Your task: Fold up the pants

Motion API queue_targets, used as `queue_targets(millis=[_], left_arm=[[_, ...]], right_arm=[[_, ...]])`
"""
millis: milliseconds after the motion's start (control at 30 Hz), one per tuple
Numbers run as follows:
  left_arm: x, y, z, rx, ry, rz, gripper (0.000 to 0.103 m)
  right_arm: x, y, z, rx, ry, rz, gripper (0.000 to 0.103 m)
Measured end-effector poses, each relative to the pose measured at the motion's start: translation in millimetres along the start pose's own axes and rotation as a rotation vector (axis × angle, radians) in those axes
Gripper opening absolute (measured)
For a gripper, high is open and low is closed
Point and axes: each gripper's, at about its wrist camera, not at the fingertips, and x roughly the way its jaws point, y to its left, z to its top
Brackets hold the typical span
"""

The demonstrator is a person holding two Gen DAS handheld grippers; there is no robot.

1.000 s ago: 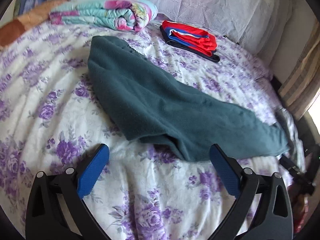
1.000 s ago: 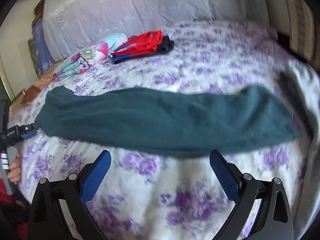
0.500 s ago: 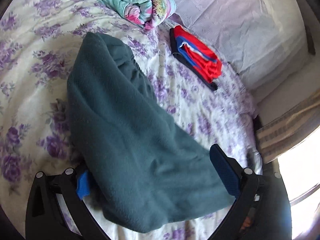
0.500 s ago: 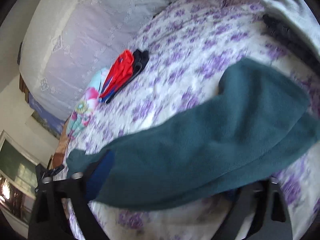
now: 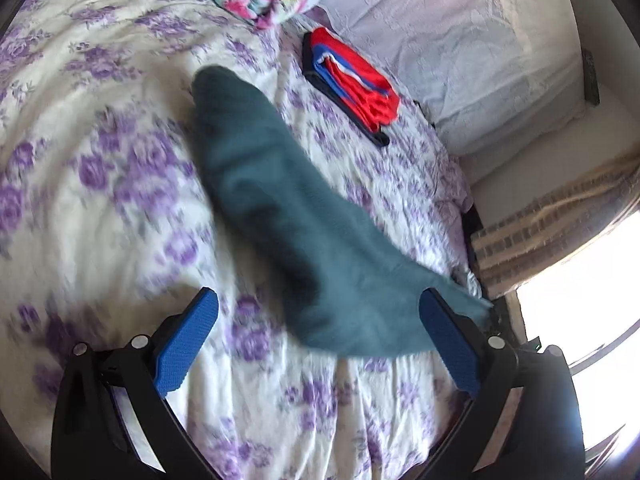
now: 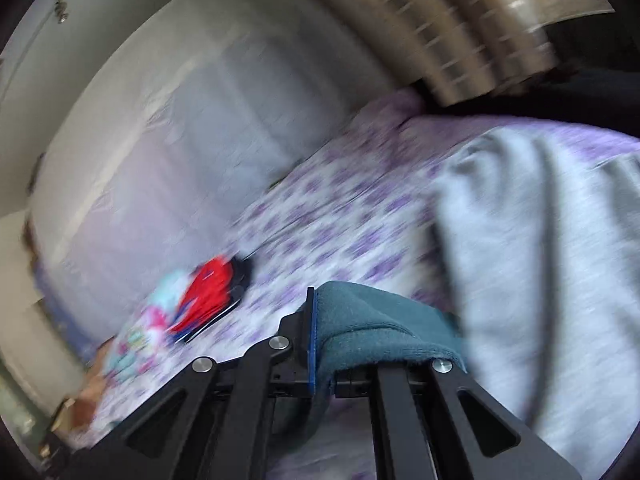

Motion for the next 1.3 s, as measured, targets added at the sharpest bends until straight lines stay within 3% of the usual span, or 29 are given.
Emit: queue_targets(millis=[67,167,300,400,467,500,533,567,633,667,800,900,933,967,1000,1033,1100,1133,1167,1300], left_arm=[[12,-15,-9,0.058,0.02,0.049,0.098],[37,-26,-9,0.091,0.062,0.089,0.098],[69,-28,7,0.035,0.037,0.135,0.098],[89,-40,14,-0.009,0.081,0.048,0.098],[100,-47,16,-0.032,0.091,0.043,0.096],[102,-48,21,-0.043,0.067,0.065,0.068],[102,-47,27,-0.06,0.046,0.076,0.05],[99,-41,37,-0.081,0.029,0.067,0.019],[87,-33,46,-0.126,0.015,0.005,0.016],[75,-33,48,-0.127,0.002,0.008,0.015],[1,-50,52,0.004,-0.163,0.107,0.015],[-52,-54,54,0.097,-0.215,0.268,0.021],[-61,-49,55,0.098,-0.208,0.324,0.027],[-65,-39,58,0.1,-0.164,0.416,0.05],[-68,-30,59,0.098,-0.133,0.459,0.072],[-75,-12,57,0.062,-0.13,0.534,0.079],[-96,10,48,0.012,-0.191,0.606,0.082],[-103,18,43,0.004,-0.19,0.585,0.082],[-112,25,35,-0.008,-0.183,0.545,0.082],[-122,51,3,-0.106,-0.153,0.405,0.085]], right_arm=[[-9,-14,-3,0.004,-0.073,-0.09,0.005],[-12,-31,-4,0.103,-0.05,-0.027,0.005],[-7,-17,-10,0.031,-0.032,-0.051,0.008],[0,-17,-10,-0.009,-0.019,-0.061,0.008],[6,-18,-9,-0.016,-0.016,-0.064,0.008],[7,-19,-8,-0.015,-0.017,-0.063,0.008],[7,-20,-8,-0.013,-0.018,-0.06,0.008],[8,-20,-8,-0.013,-0.017,-0.058,0.008],[9,-19,-8,-0.021,-0.011,-0.05,0.008],[11,-18,-8,-0.031,-0.001,-0.044,0.008],[27,0,-18,-0.096,0.109,0.052,0.008],[41,28,-36,-0.186,0.237,0.132,0.01],[47,37,-43,-0.208,0.295,0.166,0.01],[54,45,-53,-0.223,0.353,0.195,0.01],[61,52,-62,-0.243,0.415,0.213,0.01],[64,56,-66,-0.261,0.443,0.216,0.01],[63,56,-64,-0.266,0.433,0.209,0.015],[62,52,-62,-0.248,0.425,0.205,0.022],[63,47,-61,-0.227,0.421,0.194,0.037],[66,36,-59,-0.174,0.427,0.169,0.041]])
